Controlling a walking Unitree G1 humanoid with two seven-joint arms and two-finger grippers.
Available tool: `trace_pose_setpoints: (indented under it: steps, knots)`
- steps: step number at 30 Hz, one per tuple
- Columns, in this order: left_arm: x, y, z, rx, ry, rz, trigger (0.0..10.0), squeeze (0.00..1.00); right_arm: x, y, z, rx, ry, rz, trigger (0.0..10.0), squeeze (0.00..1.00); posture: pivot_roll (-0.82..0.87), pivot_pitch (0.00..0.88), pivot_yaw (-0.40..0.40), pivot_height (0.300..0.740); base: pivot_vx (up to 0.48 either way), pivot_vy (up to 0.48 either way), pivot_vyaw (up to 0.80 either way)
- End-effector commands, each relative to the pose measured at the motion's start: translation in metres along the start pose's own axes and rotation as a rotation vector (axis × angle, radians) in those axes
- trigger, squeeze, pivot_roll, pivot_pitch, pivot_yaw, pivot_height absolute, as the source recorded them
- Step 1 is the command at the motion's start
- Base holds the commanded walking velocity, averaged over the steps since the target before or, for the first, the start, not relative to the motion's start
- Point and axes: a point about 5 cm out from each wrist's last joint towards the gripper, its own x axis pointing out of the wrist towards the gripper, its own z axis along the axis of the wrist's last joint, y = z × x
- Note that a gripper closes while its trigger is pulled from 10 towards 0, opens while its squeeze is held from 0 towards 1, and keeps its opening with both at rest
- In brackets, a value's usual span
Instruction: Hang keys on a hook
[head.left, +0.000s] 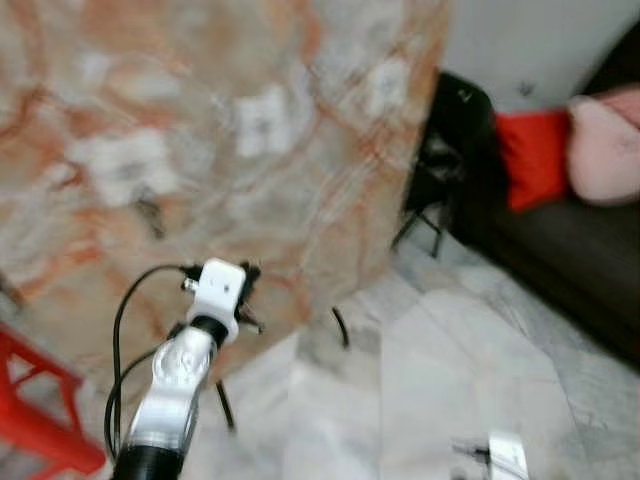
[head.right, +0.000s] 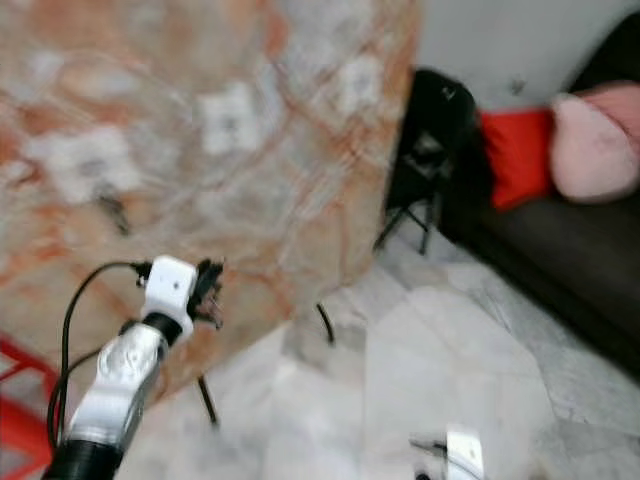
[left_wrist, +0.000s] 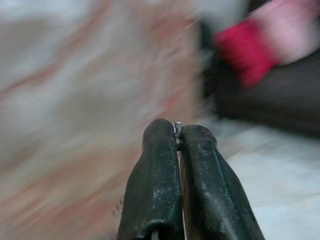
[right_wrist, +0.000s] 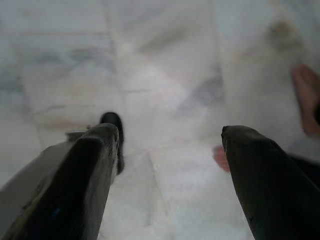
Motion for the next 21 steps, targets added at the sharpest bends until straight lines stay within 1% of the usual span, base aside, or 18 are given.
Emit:
trace_pose_setpoints:
  steps: [1, 3, 5, 13, 15, 17, 21]
  knots:
    - [0.000, 0.005, 0.009, 0.003, -0.031, 0.009, 10.0, 0.00, 0.001, 0.004, 0.008, 0.014, -0.031, 0.005, 10.0, 0.00, 0.08, 0.000, -0.049, 0.740, 0.000, 0.000, 0.00]
    - [0.001, 0.002, 0.010, -0.010, -0.040, 0.009, 10.0, 0.00, 0.001, 0.004, 0.008, 0.011, -0.033, 0.005, 10.0, 0.00, 0.08, 0.000, -0.049, 0.740, 0.000, 0.000, 0.00]
    - [0.003, -0.001, 0.013, -0.043, -0.052, 0.031, 10.0, 0.00, 0.001, 0.005, 0.008, 0.013, -0.035, 0.006, 10.0, 0.00, 0.08, 0.000, -0.049, 0.740, 0.000, 0.000, 0.00]
    - [0.007, 0.001, 0.022, -0.043, -0.077, 0.063, 10.0, 0.00, 0.001, 0.005, 0.009, 0.006, -0.043, 0.010, 10.0, 0.00, 0.08, 0.000, -0.056, 0.740, 0.000, 0.000, 0.00]
    - [0.009, 0.002, 0.025, -0.018, -0.083, 0.060, 10.0, 0.00, 0.001, 0.005, 0.010, 0.005, -0.044, 0.011, 10.0, 0.00, 0.09, 0.000, -0.057, 0.740, 0.000, 0.000, 0.00]
    - [0.010, 0.003, 0.028, 0.053, -0.090, 0.040, 10.0, 0.00, 0.001, 0.005, 0.010, 0.003, -0.043, 0.011, 10.0, 0.00, 0.09, 0.000, -0.057, 0.740, 0.000, 0.000, 0.00]
    - [0.010, 0.004, 0.029, 0.109, -0.094, 0.033, 10.0, 0.00, 0.001, 0.005, 0.010, -0.004, -0.042, 0.010, 10.0, 0.00, 0.09, 0.000, -0.053, 0.740, 0.000, 0.000, 0.00]
